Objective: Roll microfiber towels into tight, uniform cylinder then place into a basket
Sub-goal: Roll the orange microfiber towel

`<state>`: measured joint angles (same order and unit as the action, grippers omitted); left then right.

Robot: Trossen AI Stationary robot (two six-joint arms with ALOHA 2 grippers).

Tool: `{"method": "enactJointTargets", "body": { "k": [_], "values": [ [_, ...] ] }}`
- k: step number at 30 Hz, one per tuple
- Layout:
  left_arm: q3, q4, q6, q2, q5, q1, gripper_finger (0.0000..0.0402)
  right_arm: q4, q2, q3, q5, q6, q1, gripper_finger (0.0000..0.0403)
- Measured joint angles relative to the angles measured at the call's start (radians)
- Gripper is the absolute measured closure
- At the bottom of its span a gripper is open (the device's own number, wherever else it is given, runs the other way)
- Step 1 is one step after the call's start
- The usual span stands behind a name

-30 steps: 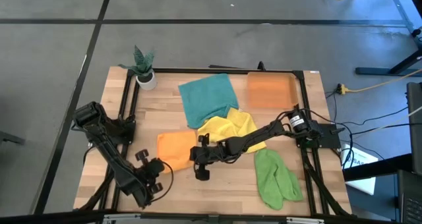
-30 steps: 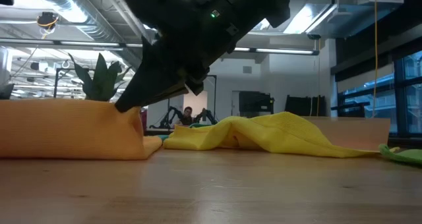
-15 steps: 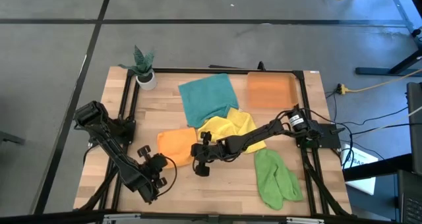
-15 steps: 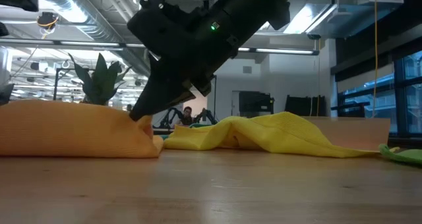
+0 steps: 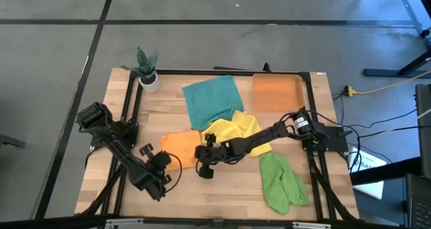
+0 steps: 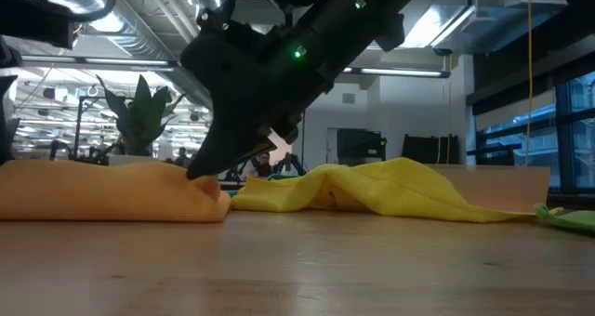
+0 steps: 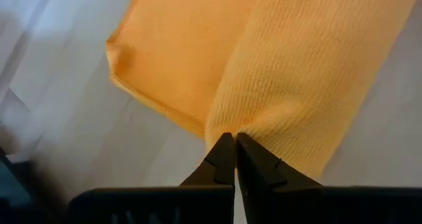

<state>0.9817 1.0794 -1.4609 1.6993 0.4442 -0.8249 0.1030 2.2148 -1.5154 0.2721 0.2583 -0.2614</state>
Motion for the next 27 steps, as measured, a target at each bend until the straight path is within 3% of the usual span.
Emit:
{"method": "enactJointTargets", "body": {
  "k": [5, 27],
  "values": [
    [-0.006, 0.000, -0.002, 0.000, 0.000, 0.000, 0.0401, 0.003, 0.003, 0.000, 0.041, 0.002, 0.009, 0.0403],
    [-0.007, -0.041, -0.003, 0.064, 0.002, 0.006, 0.0401, 0.028, 0.026, 0.000, 0.041, 0.022, 0.023, 0.0403]
  ]
}}
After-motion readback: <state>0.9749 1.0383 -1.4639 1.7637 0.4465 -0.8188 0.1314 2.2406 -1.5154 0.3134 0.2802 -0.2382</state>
